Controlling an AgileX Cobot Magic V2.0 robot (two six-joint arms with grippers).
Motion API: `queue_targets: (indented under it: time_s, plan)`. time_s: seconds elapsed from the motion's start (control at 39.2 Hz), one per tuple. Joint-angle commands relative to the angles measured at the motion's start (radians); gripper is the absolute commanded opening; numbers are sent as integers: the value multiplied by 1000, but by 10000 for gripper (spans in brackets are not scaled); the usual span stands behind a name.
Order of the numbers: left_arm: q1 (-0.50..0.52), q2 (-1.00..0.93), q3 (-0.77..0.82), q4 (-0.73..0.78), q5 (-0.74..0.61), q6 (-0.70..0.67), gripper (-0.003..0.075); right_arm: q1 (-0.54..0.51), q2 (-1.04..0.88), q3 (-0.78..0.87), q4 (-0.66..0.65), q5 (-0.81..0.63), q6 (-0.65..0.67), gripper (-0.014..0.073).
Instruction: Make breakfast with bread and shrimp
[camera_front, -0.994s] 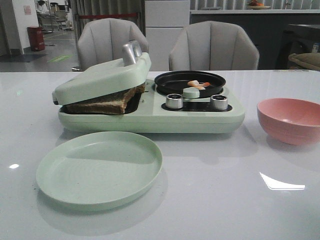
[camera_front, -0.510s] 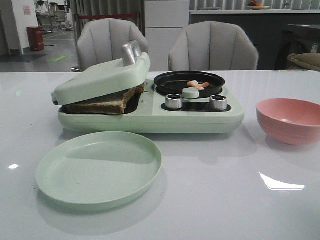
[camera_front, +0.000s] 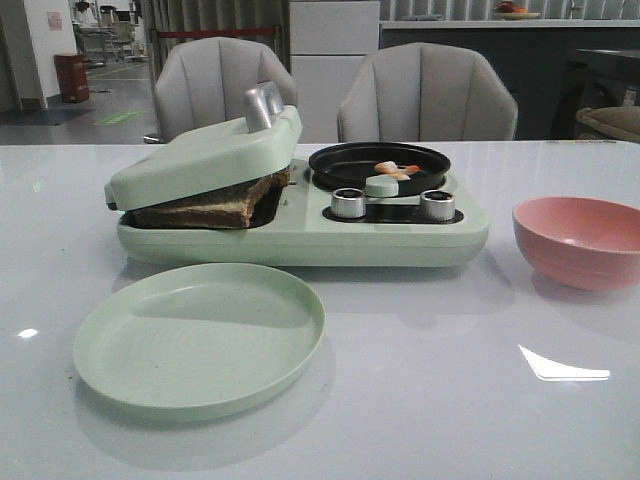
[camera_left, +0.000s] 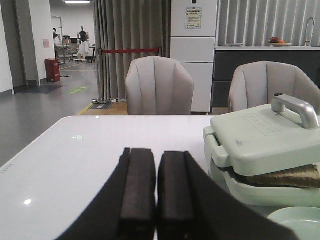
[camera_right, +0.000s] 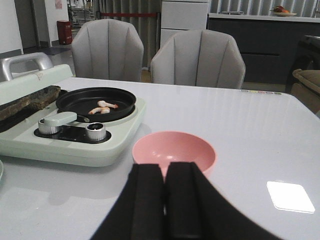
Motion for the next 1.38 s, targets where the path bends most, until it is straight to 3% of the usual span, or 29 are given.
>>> queue_targets:
  time_s: [0.0,1.35]
  plan:
    - [-1,-15,22,0,-78,-10,120,-4,-23,-7,-20,-119,10,148]
    - [-1,-15,22,0,-78,-10,120,-4,-23,-7,-20,-115,10,148]
